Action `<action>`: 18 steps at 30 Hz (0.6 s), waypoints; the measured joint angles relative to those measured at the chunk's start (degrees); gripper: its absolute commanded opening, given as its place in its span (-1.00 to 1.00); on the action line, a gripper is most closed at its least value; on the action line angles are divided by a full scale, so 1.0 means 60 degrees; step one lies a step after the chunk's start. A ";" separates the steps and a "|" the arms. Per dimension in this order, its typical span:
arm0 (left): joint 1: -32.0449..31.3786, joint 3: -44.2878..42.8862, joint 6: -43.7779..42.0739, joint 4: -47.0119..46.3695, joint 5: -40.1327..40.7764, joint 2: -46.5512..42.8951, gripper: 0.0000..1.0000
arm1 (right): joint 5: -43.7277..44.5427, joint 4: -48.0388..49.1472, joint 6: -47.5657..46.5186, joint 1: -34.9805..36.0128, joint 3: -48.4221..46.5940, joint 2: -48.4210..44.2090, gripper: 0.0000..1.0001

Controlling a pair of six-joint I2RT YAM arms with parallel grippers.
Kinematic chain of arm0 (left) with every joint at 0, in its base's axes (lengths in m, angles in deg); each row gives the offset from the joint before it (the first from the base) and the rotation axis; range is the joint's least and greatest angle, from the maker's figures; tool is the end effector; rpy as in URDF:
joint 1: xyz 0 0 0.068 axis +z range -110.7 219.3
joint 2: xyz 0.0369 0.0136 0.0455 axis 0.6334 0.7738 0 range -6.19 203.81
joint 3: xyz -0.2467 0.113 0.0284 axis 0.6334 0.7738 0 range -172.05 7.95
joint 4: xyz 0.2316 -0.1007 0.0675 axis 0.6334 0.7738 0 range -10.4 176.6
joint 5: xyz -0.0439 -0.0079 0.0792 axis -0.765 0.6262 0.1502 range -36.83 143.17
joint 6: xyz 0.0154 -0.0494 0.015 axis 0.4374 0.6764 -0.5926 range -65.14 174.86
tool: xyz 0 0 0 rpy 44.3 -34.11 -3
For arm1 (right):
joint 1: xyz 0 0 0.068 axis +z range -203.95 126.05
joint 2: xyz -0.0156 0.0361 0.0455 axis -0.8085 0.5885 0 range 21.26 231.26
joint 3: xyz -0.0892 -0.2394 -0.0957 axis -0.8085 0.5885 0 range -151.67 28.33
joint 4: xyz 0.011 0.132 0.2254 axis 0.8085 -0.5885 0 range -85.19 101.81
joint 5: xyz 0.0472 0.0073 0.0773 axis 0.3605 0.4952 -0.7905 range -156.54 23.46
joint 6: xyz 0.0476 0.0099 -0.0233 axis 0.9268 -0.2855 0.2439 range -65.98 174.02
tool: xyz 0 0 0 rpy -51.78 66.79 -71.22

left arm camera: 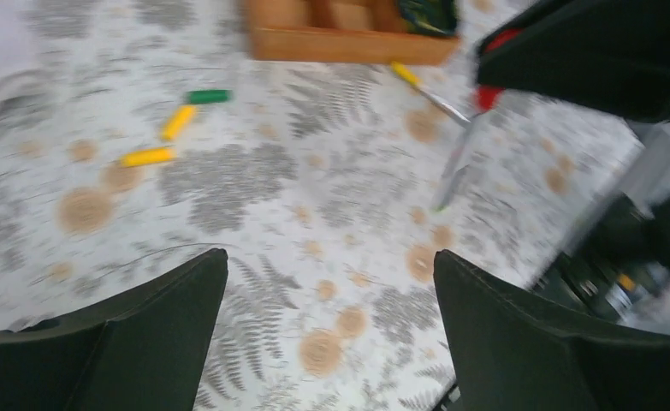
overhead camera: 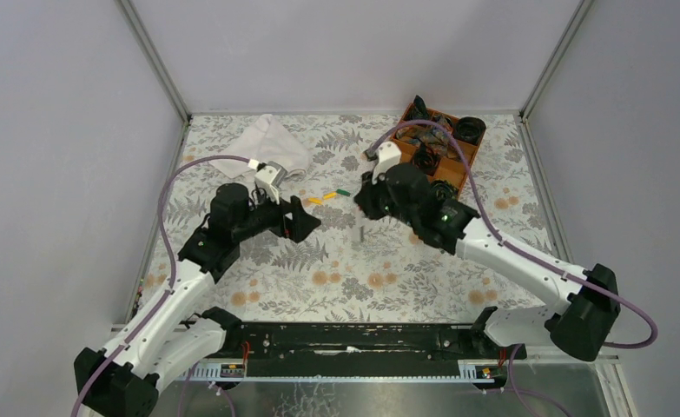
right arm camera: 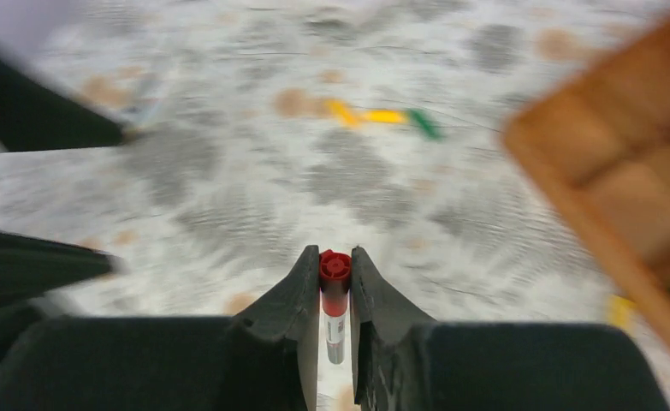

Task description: Insert the pens into the pen caps

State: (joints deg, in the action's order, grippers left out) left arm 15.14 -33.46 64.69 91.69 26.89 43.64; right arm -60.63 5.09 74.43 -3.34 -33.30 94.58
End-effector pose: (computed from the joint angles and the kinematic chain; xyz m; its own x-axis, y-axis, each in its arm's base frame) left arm 0.1759 -0.0962 0.3017 -0.4421 0.0307 -0.8964 0.6800 0.6632 -0.3127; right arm 0.1933 0.2296 0.3409 -0.4343 0.0176 -0.9006 -0.5926 0.7474 0.3003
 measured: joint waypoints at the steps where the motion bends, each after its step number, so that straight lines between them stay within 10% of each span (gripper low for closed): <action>1: 0.0036 -0.0018 0.0036 0.0036 0.0452 0.0007 0.78 | 0.0335 -0.0423 -0.0200 -0.0262 -0.0178 0.0036 -1.00; 18: 0.2127 -0.0492 0.0641 0.1198 0.4721 0.1158 0.39 | 0.3931 -0.3610 -0.2830 -0.2284 -0.0623 0.3027 -1.00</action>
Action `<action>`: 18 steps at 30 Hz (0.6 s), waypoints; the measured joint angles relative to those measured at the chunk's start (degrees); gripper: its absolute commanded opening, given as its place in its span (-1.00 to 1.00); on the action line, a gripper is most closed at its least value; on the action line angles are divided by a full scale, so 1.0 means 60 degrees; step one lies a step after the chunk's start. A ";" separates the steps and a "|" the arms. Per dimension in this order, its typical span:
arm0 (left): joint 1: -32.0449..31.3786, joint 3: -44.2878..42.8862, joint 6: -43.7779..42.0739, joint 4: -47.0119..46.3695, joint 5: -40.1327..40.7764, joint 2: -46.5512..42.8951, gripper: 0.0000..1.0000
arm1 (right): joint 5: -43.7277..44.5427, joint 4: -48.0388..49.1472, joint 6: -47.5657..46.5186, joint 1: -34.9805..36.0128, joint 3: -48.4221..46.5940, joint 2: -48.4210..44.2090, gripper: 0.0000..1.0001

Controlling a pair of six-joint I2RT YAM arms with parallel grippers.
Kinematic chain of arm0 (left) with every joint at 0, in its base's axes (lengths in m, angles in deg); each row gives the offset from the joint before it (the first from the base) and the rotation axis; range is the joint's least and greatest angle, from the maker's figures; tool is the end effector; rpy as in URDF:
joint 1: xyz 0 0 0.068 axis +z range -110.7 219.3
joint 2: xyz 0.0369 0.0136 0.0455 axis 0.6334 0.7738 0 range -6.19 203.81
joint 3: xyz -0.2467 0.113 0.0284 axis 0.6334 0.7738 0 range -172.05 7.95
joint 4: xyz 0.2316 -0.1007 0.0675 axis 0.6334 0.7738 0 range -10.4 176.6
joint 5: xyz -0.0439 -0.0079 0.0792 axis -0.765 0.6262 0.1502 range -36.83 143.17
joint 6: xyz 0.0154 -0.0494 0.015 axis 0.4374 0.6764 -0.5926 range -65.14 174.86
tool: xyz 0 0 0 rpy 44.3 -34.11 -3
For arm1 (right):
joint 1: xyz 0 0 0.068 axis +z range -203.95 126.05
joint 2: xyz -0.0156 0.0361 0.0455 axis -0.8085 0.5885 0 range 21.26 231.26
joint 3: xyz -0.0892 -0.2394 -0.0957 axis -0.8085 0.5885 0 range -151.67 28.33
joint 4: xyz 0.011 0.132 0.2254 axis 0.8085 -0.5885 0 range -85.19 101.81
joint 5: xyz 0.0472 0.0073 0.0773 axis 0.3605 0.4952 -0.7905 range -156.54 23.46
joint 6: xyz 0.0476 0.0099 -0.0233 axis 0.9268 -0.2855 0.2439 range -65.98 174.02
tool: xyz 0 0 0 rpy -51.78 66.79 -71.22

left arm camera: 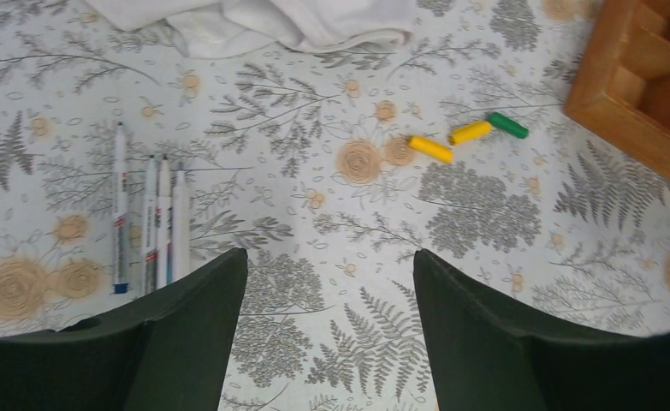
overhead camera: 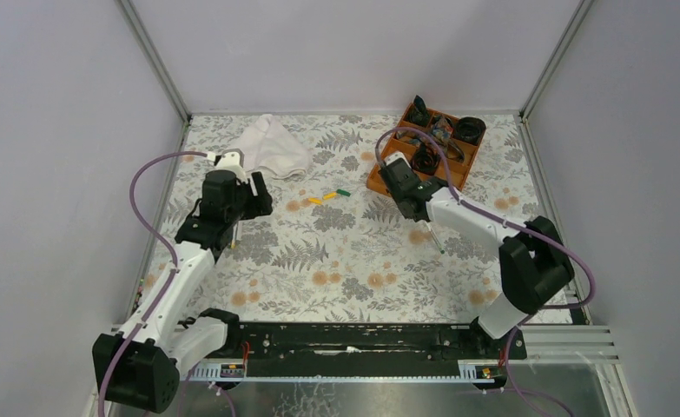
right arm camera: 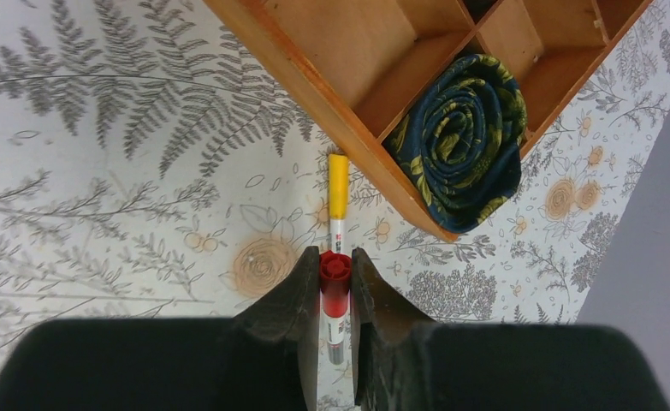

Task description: Insert the pens into the pen caps

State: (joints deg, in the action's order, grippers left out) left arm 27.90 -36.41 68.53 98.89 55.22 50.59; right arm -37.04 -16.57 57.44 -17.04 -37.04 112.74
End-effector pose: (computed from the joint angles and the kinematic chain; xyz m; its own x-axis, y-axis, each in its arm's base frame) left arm 0.2164 -0.0424 0.2827 -0.5403 -0.1318 -0.8311 0.0414 0.9823 -0.1827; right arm 0.2777 0.1867 0.2379 -0.6673 -0.4364 -0.6036 -0.2548 0.8953 -0.3655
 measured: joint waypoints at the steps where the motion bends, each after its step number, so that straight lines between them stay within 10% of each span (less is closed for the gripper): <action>1: 0.0040 -0.0018 -0.0004 0.0025 0.0124 0.0018 0.38 | -0.0015 0.0073 -0.0055 -0.0087 -0.0004 0.0127 -1.00; 18: 0.0936 -0.0310 -0.0080 0.0605 0.0663 0.1450 0.05 | -0.0973 0.0925 0.0087 -0.0787 0.0055 0.1137 0.17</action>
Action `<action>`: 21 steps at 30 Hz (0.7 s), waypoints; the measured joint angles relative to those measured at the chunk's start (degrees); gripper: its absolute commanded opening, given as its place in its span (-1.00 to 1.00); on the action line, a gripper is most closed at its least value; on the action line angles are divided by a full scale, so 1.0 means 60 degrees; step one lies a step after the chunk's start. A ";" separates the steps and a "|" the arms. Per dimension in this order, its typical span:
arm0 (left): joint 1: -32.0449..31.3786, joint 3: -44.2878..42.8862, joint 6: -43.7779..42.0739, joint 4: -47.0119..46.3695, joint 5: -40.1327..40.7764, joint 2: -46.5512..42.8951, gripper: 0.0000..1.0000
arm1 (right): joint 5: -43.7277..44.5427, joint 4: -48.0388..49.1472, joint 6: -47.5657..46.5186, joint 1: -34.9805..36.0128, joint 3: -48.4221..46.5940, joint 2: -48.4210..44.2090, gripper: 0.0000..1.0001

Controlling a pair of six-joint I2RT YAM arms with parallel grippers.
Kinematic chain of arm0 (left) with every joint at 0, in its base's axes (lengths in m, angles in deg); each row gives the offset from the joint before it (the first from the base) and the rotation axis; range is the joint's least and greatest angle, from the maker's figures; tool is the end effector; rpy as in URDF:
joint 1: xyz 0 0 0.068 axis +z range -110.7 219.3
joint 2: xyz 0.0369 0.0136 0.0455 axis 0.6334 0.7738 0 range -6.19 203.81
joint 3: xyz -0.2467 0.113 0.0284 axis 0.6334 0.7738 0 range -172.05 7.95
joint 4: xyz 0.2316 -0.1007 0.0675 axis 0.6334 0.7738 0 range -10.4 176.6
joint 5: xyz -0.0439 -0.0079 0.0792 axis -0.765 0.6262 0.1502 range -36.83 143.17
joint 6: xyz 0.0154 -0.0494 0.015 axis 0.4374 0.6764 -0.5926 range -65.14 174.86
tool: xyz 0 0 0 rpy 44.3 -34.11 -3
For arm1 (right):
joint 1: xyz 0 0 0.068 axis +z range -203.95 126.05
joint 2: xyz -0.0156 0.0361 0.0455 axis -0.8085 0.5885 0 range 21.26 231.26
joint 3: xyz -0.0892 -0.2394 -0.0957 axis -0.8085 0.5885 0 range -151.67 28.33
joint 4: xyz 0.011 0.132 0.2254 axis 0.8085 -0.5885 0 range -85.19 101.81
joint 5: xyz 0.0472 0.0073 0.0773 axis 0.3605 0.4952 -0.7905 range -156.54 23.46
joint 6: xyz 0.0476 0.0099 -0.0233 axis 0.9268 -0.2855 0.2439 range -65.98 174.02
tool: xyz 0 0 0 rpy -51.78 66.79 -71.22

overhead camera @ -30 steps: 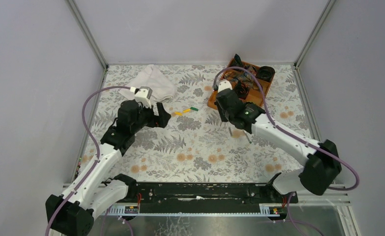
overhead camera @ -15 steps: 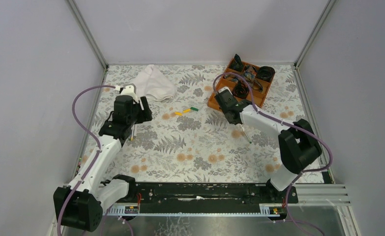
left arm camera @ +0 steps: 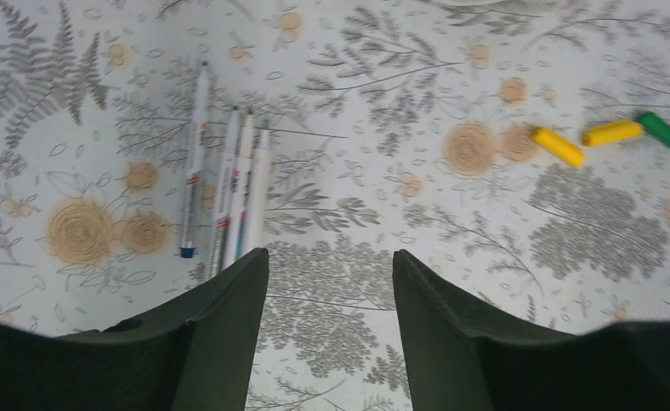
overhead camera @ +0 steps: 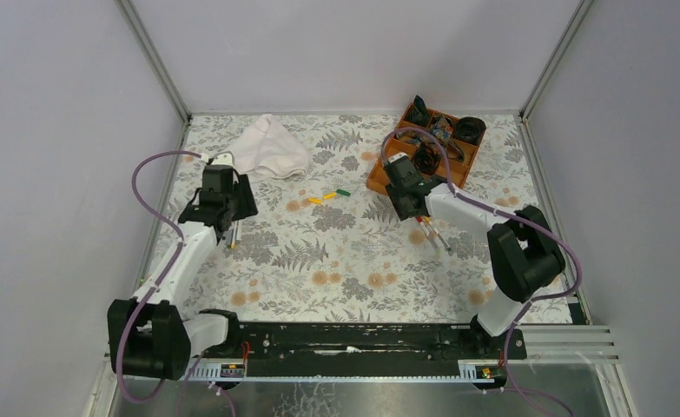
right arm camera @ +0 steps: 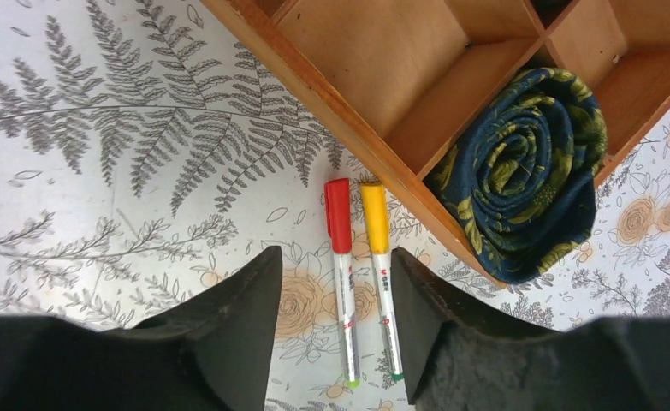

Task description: Insert the pens into the pen caps

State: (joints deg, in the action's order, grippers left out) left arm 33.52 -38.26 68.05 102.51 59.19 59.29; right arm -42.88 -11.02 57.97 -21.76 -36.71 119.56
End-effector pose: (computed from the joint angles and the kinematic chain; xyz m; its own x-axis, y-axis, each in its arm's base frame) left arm 0.2415 -0.0208 0.2561 -0.6556 -0.1615 -0.7376 -0.1300 0.9864 -0.1005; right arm 0.3083 0.1772 0.2020 -0.7213 -0.3796 -0.5794 -0.2495 0.9227 -0.2938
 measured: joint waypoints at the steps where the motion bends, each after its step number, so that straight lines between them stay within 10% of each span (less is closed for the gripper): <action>1: 0.0182 -0.0015 -0.0004 0.0022 -0.0004 0.0138 0.03 | -0.0149 0.0047 0.0047 0.0000 0.0069 -0.0135 0.20; 21: 0.2171 -0.0637 -0.0262 0.0423 0.0754 0.3472 -0.44 | -0.4495 0.1570 0.2095 -0.0011 0.2433 -0.3934 0.19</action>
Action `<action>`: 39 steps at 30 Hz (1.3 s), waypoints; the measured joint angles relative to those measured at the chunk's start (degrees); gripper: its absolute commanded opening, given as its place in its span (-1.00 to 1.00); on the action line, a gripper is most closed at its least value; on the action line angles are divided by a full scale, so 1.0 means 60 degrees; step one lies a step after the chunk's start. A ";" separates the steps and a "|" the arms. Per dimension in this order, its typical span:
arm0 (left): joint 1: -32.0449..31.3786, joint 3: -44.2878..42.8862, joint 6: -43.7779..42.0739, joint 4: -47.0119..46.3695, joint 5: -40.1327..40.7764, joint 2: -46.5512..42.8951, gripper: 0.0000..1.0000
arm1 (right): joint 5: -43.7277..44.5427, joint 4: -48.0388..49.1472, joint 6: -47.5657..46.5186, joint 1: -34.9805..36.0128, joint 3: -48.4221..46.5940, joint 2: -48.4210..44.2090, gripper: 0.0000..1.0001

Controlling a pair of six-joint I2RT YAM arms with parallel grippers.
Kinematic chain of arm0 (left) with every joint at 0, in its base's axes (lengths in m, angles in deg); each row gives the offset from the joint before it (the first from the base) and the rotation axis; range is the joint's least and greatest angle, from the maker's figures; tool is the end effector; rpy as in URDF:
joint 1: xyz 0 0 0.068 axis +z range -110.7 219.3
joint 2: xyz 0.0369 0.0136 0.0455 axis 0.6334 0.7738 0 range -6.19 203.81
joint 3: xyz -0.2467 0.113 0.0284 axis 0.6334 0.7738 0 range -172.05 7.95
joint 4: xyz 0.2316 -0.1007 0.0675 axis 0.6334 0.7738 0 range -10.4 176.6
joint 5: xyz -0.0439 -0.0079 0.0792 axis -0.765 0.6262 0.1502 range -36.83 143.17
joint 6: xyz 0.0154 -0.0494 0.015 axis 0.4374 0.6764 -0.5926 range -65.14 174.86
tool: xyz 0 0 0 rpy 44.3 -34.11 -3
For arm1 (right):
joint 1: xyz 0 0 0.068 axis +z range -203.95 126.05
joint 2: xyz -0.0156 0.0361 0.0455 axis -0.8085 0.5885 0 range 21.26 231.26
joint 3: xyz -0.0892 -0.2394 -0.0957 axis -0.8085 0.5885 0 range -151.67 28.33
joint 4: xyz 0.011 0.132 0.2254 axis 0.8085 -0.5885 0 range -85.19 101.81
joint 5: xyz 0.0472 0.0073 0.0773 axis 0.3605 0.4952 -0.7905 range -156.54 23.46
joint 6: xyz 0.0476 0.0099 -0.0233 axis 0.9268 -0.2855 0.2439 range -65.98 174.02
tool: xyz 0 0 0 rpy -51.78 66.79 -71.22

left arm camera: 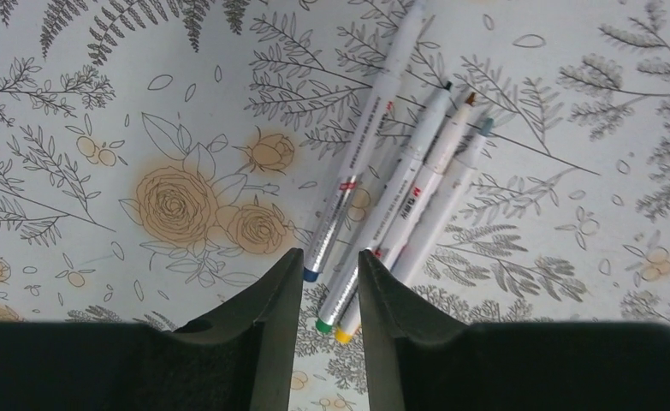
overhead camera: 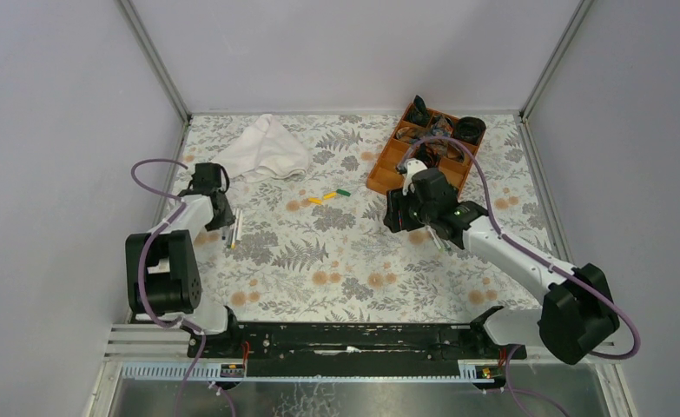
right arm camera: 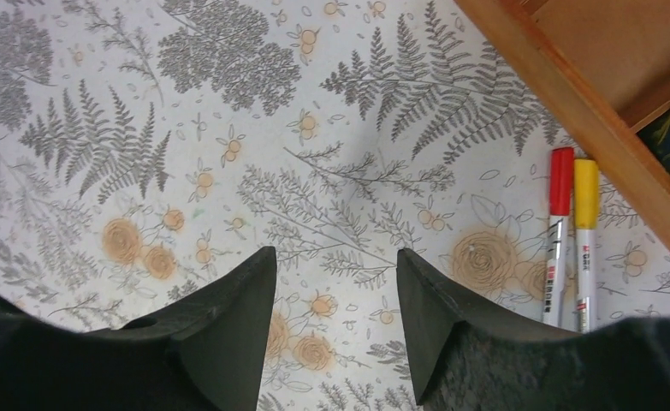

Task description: Insert the pens into the pen caps

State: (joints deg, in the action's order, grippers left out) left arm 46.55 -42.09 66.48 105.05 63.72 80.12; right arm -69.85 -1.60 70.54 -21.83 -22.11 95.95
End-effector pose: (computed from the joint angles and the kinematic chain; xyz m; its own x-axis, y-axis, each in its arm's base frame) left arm 0.2844 0.0427 0.1845 -0.8134 -0.3029 -0.4966 -0.3815 0.9222 0.0624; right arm 0.2403 0.1533 0.2552 -0.6581 -0.0780 -0.7489 -0.3989 0.8797 0.2589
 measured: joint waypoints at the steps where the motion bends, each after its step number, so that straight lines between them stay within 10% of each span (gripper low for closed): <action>1: 0.0069 -0.0044 0.0000 0.0011 -0.0040 0.0131 -0.45 | -0.0131 0.0000 0.0029 0.0004 0.0073 -0.0117 0.18; 27: 0.0678 -0.1013 -0.0058 0.0430 -0.0572 0.1847 -0.48 | -0.1078 0.0372 0.0437 0.0000 0.0528 -0.0863 0.10; 39: 0.0678 -0.1235 -0.0233 0.0481 0.0408 0.2091 -1.00 | -0.1151 0.0426 0.0561 0.0004 0.0710 -0.0867 0.09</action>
State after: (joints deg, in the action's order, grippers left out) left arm 50.61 -49.50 65.08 107.93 66.17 92.66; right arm -76.76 0.96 73.90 -21.81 -17.85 90.75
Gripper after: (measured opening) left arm 0.058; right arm 0.549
